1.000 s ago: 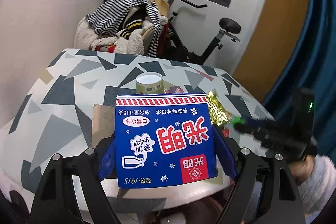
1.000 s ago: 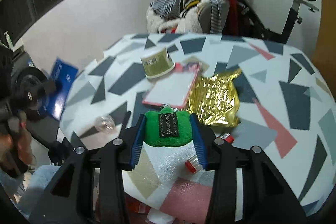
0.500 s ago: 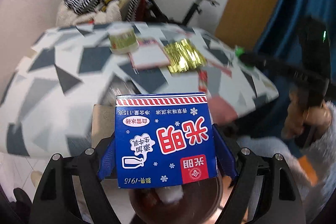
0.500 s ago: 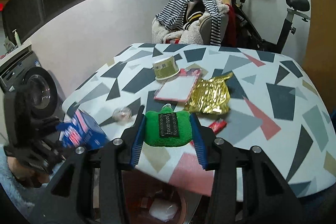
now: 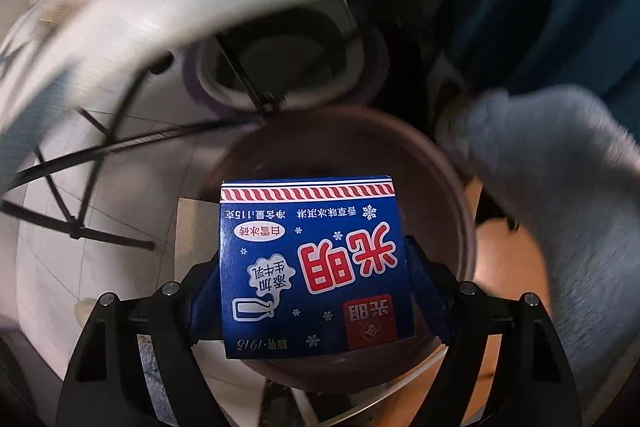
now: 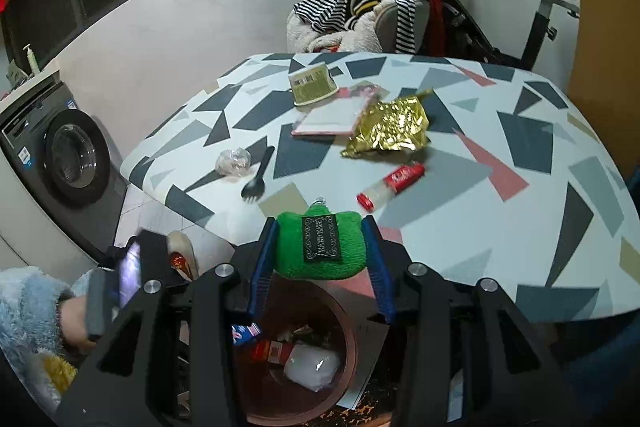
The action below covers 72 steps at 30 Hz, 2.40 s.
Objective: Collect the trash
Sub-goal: 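Carry the carton and pouch over the brown bin and open both grippers, then grasp the white-lidded tub with the left gripper while the right gripper grasps the gold foil bag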
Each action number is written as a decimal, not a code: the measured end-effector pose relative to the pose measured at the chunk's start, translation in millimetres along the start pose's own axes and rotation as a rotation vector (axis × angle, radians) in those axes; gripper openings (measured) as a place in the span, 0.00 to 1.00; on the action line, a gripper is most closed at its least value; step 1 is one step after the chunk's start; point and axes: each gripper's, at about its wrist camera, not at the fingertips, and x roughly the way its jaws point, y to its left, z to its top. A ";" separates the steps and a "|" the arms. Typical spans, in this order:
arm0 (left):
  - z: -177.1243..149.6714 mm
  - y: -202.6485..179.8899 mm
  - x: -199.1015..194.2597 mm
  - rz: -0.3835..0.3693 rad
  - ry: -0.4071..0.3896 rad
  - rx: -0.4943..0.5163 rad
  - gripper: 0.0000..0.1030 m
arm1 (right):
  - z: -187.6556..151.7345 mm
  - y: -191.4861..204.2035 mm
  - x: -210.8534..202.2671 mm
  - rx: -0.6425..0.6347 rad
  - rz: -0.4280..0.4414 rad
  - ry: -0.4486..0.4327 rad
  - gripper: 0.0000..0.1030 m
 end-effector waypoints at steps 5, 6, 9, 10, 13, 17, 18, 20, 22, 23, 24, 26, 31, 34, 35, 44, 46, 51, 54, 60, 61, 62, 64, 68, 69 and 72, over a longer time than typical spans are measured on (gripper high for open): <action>-6.1 -10.4 22.3 0.020 0.039 0.074 0.78 | -7.4 -5.9 1.5 0.022 -0.009 0.015 0.43; -6.0 -10.1 21.2 0.016 0.035 0.071 0.82 | -9.1 -7.0 2.0 0.022 -0.013 0.018 0.43; -3.1 -3.4 8.2 0.011 -0.019 0.030 0.87 | -13.9 -10.1 5.1 0.031 -0.018 0.025 0.43; -1.7 -1.0 1.2 0.001 -0.039 0.006 0.88 | -16.1 -11.3 7.2 0.037 -0.015 0.031 0.43; 2.5 19.5 -22.9 -0.025 -0.120 -0.106 0.89 | -27.2 -11.0 16.7 0.054 0.001 0.058 0.43; -2.7 49.7 -67.0 -0.010 -0.277 -0.246 0.89 | -40.1 -5.3 29.3 0.063 0.034 0.084 0.43; -5.4 52.6 -75.5 -0.002 -0.301 -0.265 0.90 | -43.0 -3.1 32.2 0.060 0.039 0.091 0.43; -13.0 62.7 -92.4 0.022 -0.359 -0.317 0.90 | -50.0 2.8 40.6 0.055 0.059 0.110 0.43; -24.2 71.4 -107.7 0.034 -0.417 -0.371 0.91 | -55.2 7.9 46.9 0.051 0.072 0.127 0.43; -32.2 76.7 -116.3 0.046 -0.451 -0.406 0.92 | -59.3 12.9 52.4 0.041 0.077 0.140 0.43; -35.1 79.5 -121.5 0.055 -0.467 -0.422 0.92 | -61.7 16.4 56.1 0.035 0.080 0.148 0.43; -45.7 84.8 -132.1 0.079 -0.504 -0.456 0.92 | -69.5 24.5 65.7 0.020 0.086 0.170 0.43; -62.5 90.4 -151.8 0.144 -0.575 -0.515 0.93 | -87.5 38.2 89.2 -0.004 0.090 0.239 0.43; -67.3 92.4 -149.8 0.166 -0.577 -0.540 0.94 | -104.7 48.8 112.7 -0.055 0.073 0.324 0.43; -69.9 92.9 -147.9 0.169 -0.572 -0.544 0.94 | -109.3 50.9 120.6 -0.068 0.064 0.353 0.43; -69.5 85.7 -135.9 0.179 -0.532 -0.509 0.94 | -143.0 48.1 166.6 -0.085 -0.004 0.608 0.44; -69.0 86.0 -133.8 0.179 -0.524 -0.507 0.94 | -149.6 47.4 172.0 -0.084 -0.009 0.649 0.44; -70.4 89.1 -131.1 0.175 -0.514 -0.527 0.94 | -164.9 48.3 184.5 -0.098 -0.026 0.752 0.44; -71.2 89.1 -131.7 0.178 -0.514 -0.530 0.94 | -169.3 49.7 185.3 -0.105 -0.037 0.769 0.44; -71.3 89.0 -131.7 0.177 -0.511 -0.528 0.94 | -163.9 46.8 179.1 -0.098 -0.051 0.720 0.57; -71.3 89.2 -131.7 0.174 -0.511 -0.530 0.94 | -162.9 45.4 179.3 -0.096 -0.053 0.708 0.63; -71.7 89.4 -131.3 0.171 -0.509 -0.532 0.94 | -161.5 45.1 177.7 -0.092 -0.055 0.691 0.74; -70.9 90.6 -130.8 0.170 -0.506 -0.536 0.94 | -156.5 43.8 172.6 -0.080 -0.057 0.648 0.85; -71.7 91.7 -130.9 0.174 -0.504 -0.544 0.94 | -142.6 42.0 153.8 -0.070 -0.067 0.542 0.93; -71.5 92.5 -131.0 0.174 -0.505 -0.547 0.94 | -136.7 42.7 146.0 -0.070 -0.066 0.499 0.94; -71.4 93.8 -131.3 0.179 -0.508 -0.555 0.94 | -124.1 43.8 129.6 -0.083 -0.076 0.404 0.94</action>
